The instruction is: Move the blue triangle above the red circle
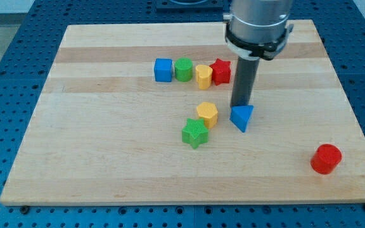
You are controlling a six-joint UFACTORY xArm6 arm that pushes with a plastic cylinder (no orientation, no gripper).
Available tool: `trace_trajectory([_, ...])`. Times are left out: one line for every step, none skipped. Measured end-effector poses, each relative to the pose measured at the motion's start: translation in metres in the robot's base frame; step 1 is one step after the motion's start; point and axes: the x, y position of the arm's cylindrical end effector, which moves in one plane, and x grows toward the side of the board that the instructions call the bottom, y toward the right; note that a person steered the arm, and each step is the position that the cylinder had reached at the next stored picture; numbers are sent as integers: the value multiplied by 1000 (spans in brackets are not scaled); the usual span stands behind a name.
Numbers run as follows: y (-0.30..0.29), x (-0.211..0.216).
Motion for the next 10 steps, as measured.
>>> trace_trajectory([-22,1])
trace_trajectory([-15,12])
trace_trajectory([27,17])
trace_trajectory([60,27])
trace_trajectory([55,28])
trace_trajectory([24,18])
trace_trajectory([0,27])
trace_trajectory([3,50])
trace_trajectory([27,51])
trace_trajectory([64,51])
